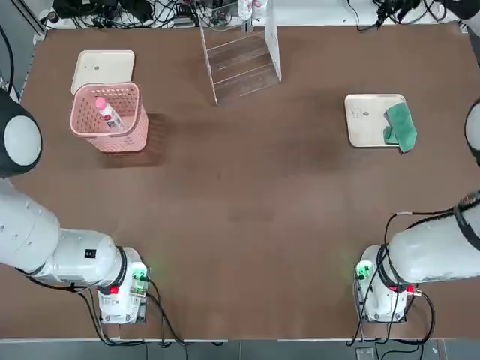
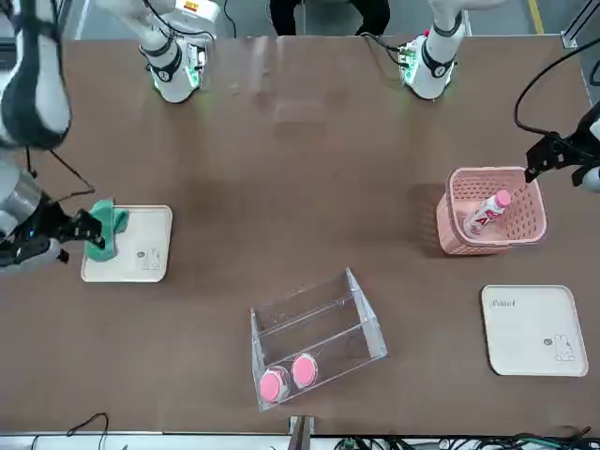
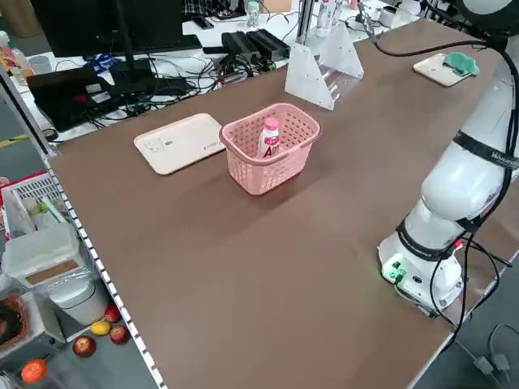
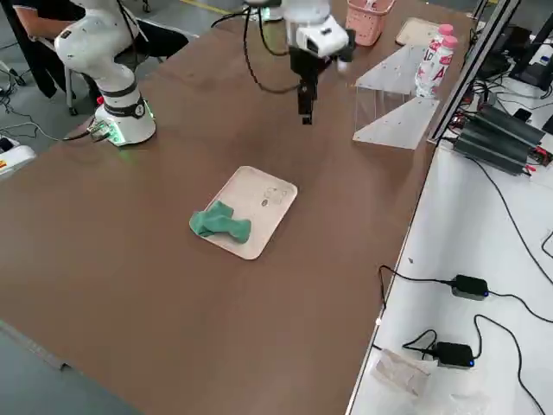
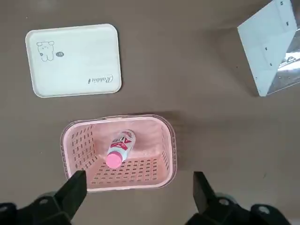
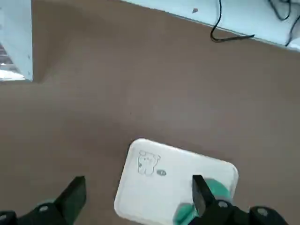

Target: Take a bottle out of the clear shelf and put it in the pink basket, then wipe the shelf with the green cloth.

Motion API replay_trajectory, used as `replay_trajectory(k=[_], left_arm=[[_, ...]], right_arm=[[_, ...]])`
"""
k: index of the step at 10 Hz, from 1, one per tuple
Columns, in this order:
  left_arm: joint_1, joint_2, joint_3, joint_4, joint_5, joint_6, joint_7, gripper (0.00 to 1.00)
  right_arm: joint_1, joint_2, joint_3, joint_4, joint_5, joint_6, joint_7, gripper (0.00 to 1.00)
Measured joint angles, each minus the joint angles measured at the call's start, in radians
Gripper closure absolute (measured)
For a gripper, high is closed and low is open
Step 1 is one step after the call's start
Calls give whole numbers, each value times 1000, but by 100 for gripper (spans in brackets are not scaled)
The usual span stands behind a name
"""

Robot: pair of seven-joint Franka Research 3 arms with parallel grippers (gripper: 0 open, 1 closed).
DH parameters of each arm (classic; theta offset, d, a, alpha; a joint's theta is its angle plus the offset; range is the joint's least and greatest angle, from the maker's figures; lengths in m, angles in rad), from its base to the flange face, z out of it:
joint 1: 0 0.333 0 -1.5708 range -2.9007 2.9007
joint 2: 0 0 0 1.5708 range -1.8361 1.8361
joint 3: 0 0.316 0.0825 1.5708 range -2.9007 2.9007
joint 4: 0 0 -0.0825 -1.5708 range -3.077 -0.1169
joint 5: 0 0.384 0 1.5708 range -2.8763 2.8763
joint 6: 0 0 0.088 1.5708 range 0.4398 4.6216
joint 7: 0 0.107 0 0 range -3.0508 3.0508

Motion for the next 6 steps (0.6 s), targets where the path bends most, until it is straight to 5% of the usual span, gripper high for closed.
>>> replay_trajectory(k=[3, 6], left_arm=[[-1, 0, 0, 0, 0, 0, -32, 0], [-3, 0, -2, -1, 0, 0, -37, 0]], right_arm=[[32, -137, -10, 21, -28, -69, 174, 0], [60, -144, -7, 22, -28, -84, 441, 0]])
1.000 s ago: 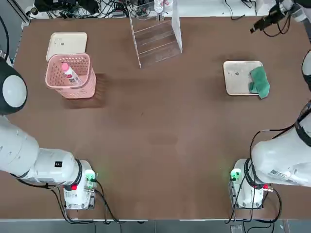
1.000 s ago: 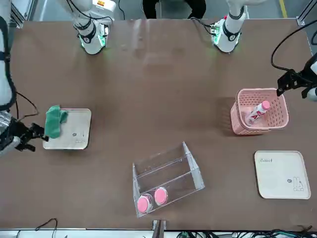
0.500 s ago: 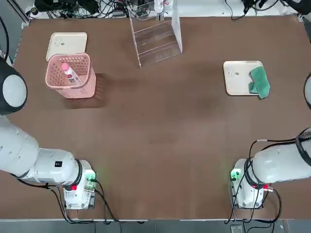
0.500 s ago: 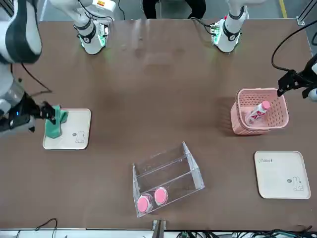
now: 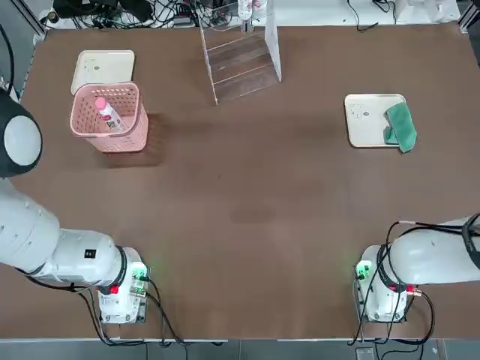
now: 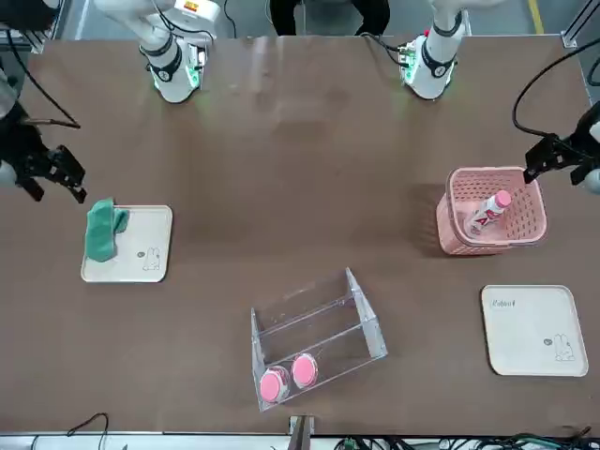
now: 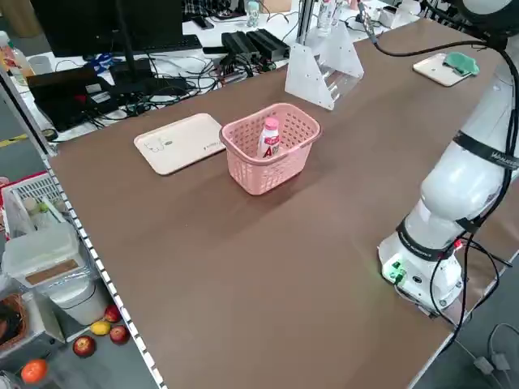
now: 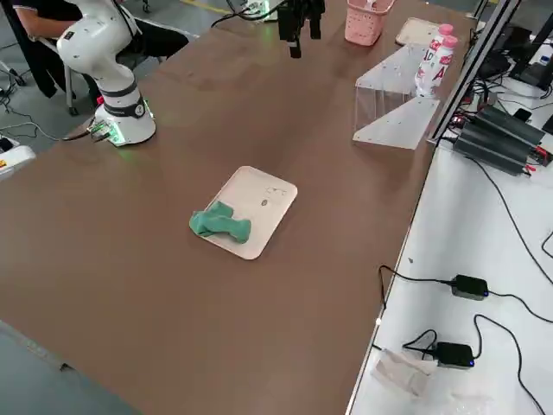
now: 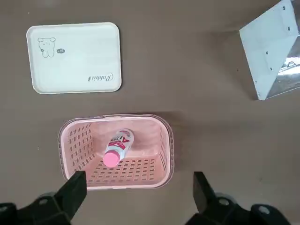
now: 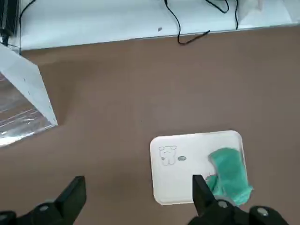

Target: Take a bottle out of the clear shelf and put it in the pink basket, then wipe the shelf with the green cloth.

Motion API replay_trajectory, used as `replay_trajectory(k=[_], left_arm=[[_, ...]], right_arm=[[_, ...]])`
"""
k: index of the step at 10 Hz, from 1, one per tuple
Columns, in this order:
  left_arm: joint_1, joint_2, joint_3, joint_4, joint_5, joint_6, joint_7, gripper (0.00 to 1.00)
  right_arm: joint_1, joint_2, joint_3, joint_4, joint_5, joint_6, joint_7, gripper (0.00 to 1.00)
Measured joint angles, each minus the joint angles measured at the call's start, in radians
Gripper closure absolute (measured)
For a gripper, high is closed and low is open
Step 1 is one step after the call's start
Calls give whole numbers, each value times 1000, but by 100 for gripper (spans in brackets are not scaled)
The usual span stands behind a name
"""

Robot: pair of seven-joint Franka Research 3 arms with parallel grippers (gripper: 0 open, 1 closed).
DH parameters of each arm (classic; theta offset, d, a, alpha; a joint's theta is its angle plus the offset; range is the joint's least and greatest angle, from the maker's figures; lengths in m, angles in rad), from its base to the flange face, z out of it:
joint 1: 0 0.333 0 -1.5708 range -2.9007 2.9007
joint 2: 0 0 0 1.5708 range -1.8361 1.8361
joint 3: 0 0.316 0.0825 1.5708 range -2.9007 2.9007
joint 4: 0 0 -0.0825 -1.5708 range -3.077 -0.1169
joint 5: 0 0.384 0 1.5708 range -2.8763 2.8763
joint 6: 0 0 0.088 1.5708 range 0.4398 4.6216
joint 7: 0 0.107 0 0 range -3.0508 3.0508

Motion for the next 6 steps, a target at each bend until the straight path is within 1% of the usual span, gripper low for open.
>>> replay_trajectory(k=[2, 4, 6], left_arm=[[0, 0, 0, 0, 0, 0, 0, 0], [1, 0, 0, 0, 0, 0, 0, 0], [1, 0, 0, 0, 0, 0, 0, 0]], right_arm=[[18, 7, 4, 11, -8, -58, 12, 0], [34, 7, 6, 46, -25, -135, 25, 0], [32, 9, -7, 60, -31, -153, 31, 0]])
